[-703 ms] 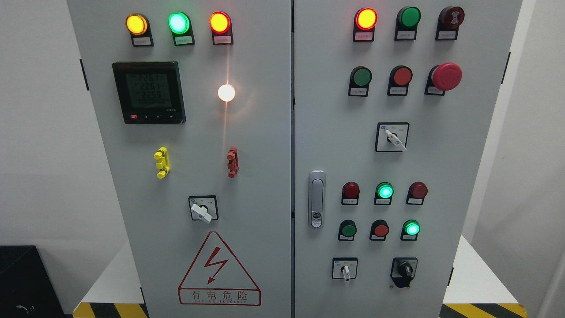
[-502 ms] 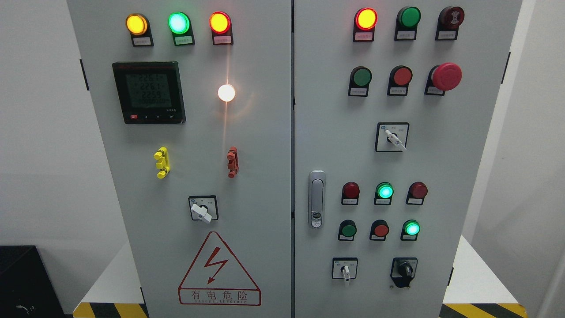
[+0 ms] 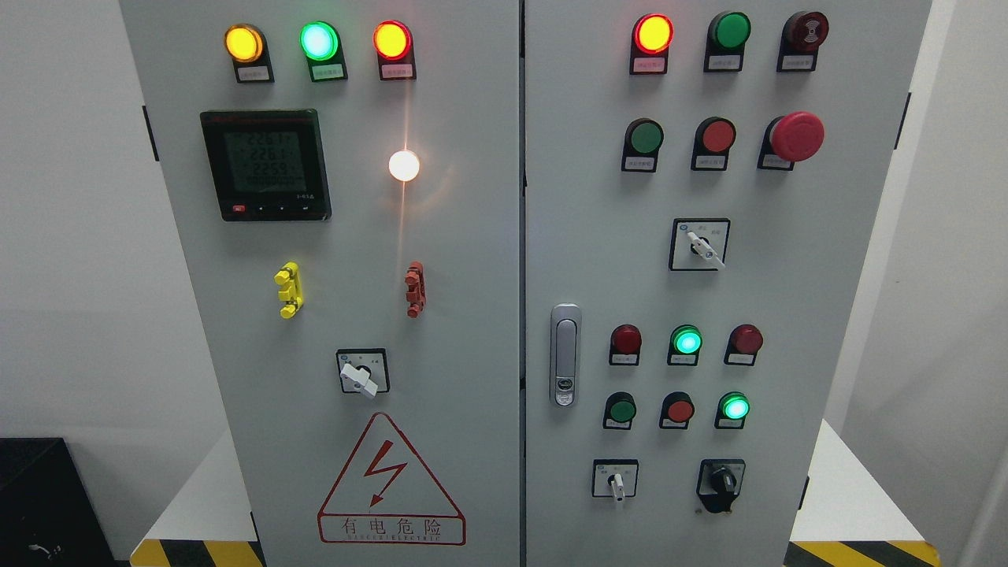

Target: Flip black knob to close circuit

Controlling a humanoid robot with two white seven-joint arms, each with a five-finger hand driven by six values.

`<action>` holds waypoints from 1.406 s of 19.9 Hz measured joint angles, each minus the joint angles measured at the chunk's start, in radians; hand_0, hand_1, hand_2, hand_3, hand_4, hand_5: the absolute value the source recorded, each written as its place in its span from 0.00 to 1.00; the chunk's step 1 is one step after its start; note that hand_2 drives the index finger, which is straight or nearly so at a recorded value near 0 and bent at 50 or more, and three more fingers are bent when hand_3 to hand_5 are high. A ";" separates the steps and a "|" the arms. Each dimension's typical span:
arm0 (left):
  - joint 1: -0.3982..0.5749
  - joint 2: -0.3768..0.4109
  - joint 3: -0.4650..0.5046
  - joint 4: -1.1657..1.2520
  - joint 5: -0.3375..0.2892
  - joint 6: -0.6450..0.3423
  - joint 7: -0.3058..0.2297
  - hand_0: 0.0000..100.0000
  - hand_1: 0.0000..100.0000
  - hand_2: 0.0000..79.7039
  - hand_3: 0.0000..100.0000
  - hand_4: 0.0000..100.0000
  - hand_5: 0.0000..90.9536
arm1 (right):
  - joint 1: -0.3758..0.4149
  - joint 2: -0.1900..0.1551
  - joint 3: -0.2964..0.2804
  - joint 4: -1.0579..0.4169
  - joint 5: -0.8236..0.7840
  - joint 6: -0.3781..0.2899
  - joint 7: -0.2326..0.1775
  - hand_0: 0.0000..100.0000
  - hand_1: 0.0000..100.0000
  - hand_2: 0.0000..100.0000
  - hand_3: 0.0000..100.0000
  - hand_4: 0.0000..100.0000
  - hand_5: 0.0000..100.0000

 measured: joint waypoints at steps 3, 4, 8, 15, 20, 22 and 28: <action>0.000 0.000 0.000 0.000 0.000 0.000 0.000 0.12 0.56 0.00 0.00 0.00 0.00 | -0.018 0.000 0.000 0.000 0.000 -0.009 0.005 0.00 0.18 0.32 0.44 0.36 0.12; 0.000 0.000 0.000 0.000 0.000 0.000 0.000 0.12 0.56 0.00 0.00 0.00 0.00 | -0.028 0.000 0.000 -0.001 0.000 -0.011 0.001 0.00 0.18 0.36 0.47 0.40 0.19; 0.000 0.000 0.000 0.000 0.000 0.000 0.000 0.12 0.56 0.00 0.00 0.00 0.00 | -0.065 0.000 0.000 -0.008 0.005 -0.017 -0.074 0.00 0.13 0.55 0.65 0.59 0.43; 0.000 0.000 0.000 0.000 0.000 0.000 0.000 0.12 0.56 0.00 0.00 0.00 0.00 | -0.081 -0.003 0.000 -0.082 0.192 -0.064 -0.236 0.00 0.00 0.76 0.84 0.73 0.70; 0.000 0.000 0.000 0.000 0.000 0.000 0.000 0.12 0.56 0.00 0.00 0.00 0.00 | -0.039 -0.007 0.000 -0.212 0.445 -0.076 -0.303 0.00 0.00 0.83 0.94 0.79 0.79; 0.000 0.000 0.000 0.000 0.000 0.000 0.000 0.12 0.56 0.00 0.00 0.00 0.00 | -0.022 -0.008 0.000 -0.277 0.549 -0.078 -0.322 0.00 0.00 0.86 0.97 0.81 0.83; 0.000 0.000 0.000 0.000 0.000 0.000 0.000 0.12 0.56 0.00 0.00 0.00 0.00 | 0.020 -0.007 0.000 -0.484 0.798 -0.076 -0.336 0.00 0.00 0.89 1.00 0.84 0.88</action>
